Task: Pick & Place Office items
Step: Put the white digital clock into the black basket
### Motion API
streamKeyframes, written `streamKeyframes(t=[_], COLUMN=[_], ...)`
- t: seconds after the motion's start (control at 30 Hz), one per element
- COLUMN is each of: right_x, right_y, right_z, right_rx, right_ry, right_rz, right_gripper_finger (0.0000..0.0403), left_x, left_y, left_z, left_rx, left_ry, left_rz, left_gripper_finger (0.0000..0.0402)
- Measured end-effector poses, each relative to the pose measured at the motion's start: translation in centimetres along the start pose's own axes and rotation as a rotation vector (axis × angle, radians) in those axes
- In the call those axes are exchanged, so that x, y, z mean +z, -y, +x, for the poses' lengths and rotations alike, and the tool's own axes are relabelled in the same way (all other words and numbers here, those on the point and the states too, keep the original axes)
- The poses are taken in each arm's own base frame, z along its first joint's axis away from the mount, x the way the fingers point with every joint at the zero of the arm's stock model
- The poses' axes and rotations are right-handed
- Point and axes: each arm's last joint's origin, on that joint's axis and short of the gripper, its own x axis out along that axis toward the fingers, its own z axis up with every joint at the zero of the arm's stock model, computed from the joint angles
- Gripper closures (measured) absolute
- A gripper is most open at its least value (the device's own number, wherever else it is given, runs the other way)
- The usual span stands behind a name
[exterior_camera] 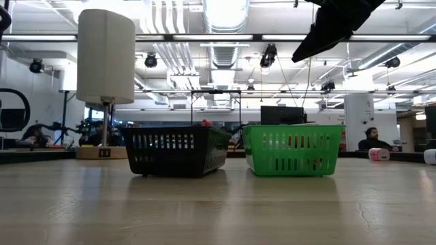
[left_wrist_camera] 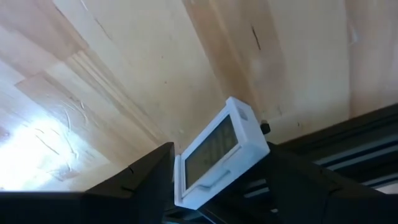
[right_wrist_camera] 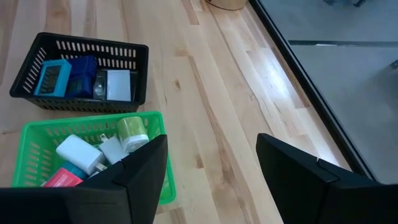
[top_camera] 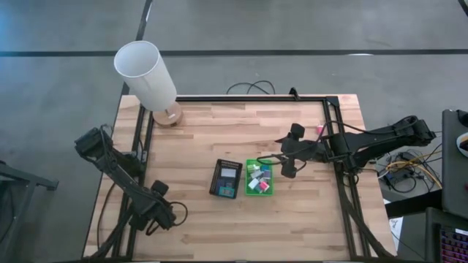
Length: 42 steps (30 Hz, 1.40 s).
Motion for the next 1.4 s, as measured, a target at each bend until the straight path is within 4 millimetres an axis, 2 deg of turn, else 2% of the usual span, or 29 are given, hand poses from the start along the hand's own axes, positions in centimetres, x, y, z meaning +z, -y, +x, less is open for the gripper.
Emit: streamKeyframes(t=[0.23,0.33,0.43,0.6,0.73,1.07,1.4], right_x=[0.0,0.0,0.0,0.0,0.1,0.1,0.7], right_y=[0.0,0.0,0.0,0.0,0.0,0.0,-0.1], right_z=[0.0,0.0,0.0,0.0,0.0,0.0,0.0], right_rx=[0.0,0.0,0.0,0.0,0.001,0.001,0.009], right_ry=[0.0,0.0,0.001,0.002,0.007,0.008,0.065], right_rz=[0.0,0.0,0.0,0.001,0.004,0.001,0.03], right_gripper_finger=[0.0158,0.0161,0.0162,0.0163,0.0163,0.0163,0.0163], left_x=[-0.2,-0.3,-0.5,-1.0,-1.2,-0.9,0.9], left_y=[-0.2,-0.3,-0.5,-0.9,-1.0,-1.2,-1.8], left_z=[0.4,0.7,1.0,1.7,2.1,1.6,-0.8], left_rx=[0.003,0.007,0.012,0.006,-0.011,0.022,0.215], left_ry=[-0.009,-0.019,-0.029,-0.068,-0.087,-0.064,0.133], left_rz=[-0.005,-0.016,-0.046,-0.198,-0.293,-0.301,-0.297], left_gripper_finger=[0.016,0.0183,0.0232,0.0355,0.0354,0.0354,0.0354])
